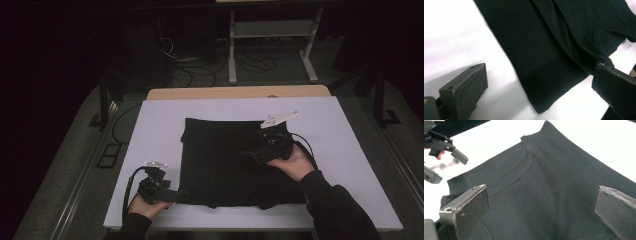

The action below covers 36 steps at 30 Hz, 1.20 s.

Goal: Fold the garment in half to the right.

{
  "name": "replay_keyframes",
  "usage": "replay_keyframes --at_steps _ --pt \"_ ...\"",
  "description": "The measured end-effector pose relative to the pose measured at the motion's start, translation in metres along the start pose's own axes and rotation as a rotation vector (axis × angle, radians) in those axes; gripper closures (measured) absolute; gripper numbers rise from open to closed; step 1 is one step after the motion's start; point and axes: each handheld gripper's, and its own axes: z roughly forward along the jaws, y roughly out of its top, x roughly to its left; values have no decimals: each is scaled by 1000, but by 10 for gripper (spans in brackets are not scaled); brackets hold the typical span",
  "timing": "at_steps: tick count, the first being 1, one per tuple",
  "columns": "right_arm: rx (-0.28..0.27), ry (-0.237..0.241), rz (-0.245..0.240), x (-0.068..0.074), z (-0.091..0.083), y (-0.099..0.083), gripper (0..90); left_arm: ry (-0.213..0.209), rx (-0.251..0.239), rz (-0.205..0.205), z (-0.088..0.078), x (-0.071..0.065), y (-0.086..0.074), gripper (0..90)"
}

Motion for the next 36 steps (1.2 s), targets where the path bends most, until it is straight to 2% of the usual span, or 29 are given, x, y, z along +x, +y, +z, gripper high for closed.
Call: replay_keyframes --at_steps 9,16,21,26,36 --pt "-14 1 11 -6 13 19 0 -33 13 -23 -1 0 -1 144" --pt "-44 -5 17 -9 18 32 0 -47 21 -33 0 -1 -1 346" --pt "-54 -5 20 -10 20 36 0 -53 24 -47 2 -1 -1 437" --pt "-61 -5 25 -11 22 39 0 -50 36 -29 3 -1 0 506" --pt "-55 -8 23 -17 30 42 0 -25 61 -23 7 -2 2 740"
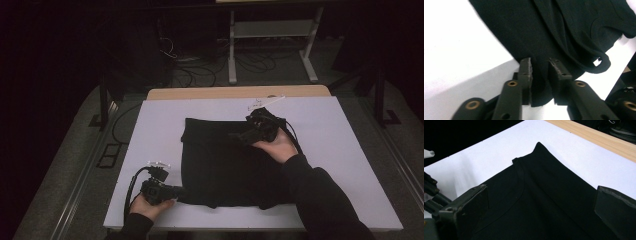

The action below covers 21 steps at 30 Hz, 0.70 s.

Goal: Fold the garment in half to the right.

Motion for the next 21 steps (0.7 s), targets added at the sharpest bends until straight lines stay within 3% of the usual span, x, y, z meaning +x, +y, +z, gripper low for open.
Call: replay_keyframes --at_steps 5,10,21 --pt "7 2 -5 -1 6 4 0 6 22 12 2 -2 2 837" --pt "22 8 -14 -1 14 8 0 -10 22 4 2 0 2 842" --pt "47 7 -31 -1 30 21 0 -21 8 35 -1 -1 2 843"
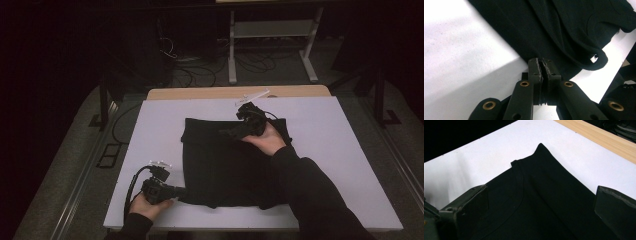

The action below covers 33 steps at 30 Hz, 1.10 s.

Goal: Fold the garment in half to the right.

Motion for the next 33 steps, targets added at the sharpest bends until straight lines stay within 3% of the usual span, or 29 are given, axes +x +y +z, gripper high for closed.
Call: replay_keyframes --at_steps 33 --pt "41 -5 -3 -6 44 30 0 -20 -18 14 -3 0 0 842"
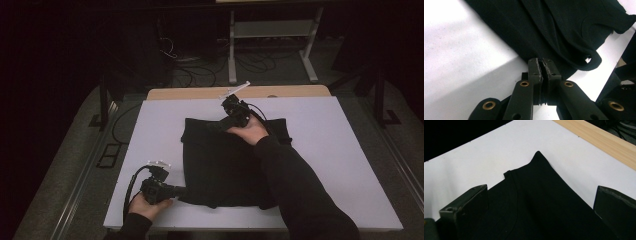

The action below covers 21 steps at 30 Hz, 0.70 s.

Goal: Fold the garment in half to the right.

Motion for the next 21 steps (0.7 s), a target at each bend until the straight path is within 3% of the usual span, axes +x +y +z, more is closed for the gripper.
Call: replay_keyframes --at_steps 21 --pt "34 -8 19 -12 29 1 15 -8 9 1 1 0 0 839"
